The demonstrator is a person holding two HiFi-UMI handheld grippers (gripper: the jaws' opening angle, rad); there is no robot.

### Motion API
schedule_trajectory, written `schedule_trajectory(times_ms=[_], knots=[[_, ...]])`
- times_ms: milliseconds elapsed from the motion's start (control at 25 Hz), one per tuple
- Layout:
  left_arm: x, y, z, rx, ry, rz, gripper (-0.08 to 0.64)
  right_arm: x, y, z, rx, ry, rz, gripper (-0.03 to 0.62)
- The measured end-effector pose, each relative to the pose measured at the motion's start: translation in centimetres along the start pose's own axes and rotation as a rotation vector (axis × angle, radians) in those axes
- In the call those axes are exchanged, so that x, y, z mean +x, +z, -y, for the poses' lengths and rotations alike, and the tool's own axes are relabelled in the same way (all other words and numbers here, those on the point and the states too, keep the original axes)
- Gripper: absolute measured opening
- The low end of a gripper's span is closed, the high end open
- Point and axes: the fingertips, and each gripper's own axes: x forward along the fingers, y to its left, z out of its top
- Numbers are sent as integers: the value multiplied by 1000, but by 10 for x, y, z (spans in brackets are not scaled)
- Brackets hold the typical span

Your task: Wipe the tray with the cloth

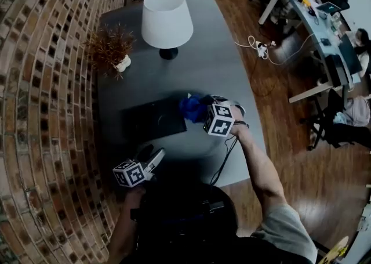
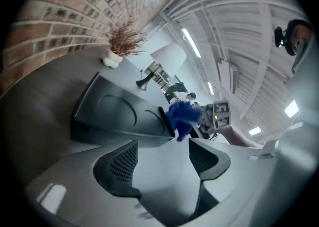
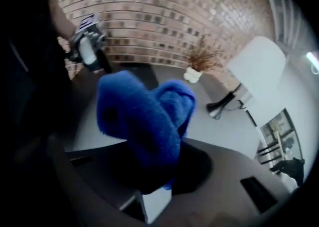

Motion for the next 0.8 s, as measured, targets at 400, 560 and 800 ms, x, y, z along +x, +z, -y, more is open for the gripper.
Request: schedule_trajectory(times_ms=[400, 560, 800], knots=[[-10, 22, -63, -190, 114, 186, 341, 96, 63, 18, -175, 313, -152, 80], [-11, 44, -88, -149, 152, 173, 345, 77, 55, -18, -142, 464, -116, 78], [30, 103, -89, -39, 82, 123, 387, 35, 43, -156, 1, 609, 73, 80]])
